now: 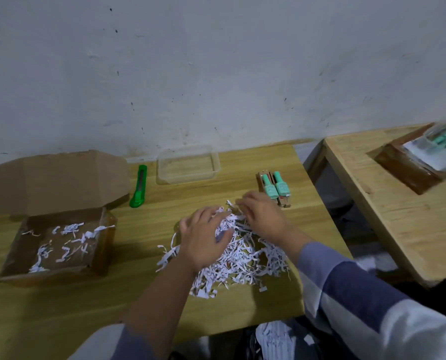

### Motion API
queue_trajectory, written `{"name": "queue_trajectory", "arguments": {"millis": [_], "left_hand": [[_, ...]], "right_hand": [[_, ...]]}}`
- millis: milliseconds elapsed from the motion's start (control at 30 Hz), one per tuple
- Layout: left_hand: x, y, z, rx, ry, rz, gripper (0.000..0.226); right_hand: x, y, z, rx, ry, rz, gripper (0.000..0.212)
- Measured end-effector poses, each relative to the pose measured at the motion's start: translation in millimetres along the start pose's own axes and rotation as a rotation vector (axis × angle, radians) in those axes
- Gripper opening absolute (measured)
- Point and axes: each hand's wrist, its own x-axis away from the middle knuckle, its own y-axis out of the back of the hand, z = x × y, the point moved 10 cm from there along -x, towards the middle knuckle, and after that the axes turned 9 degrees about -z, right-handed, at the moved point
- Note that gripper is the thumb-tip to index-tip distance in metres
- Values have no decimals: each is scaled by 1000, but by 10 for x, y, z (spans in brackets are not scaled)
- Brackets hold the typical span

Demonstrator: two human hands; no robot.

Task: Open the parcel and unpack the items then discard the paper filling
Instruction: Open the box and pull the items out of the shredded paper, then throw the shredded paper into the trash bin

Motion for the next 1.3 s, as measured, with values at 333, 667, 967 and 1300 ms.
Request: {"name": "queue_trajectory", "arguments": {"millis": [333, 667, 967, 1300], "left_hand": [[560, -107, 348, -24, -118, 290, 101], [585, -249, 302, -55, -250, 123, 121], [-42, -296, 173, 147, -128, 144, 84], [306, -98, -83, 327, -30, -52, 60]], "right_hand": [[909, -205, -150, 111, 67, 355, 91], [856, -516, 106, 180, 182, 289, 113], [352, -546, 48, 113, 140, 145, 74], [754, -254, 137, -164, -97, -63, 31]]}}
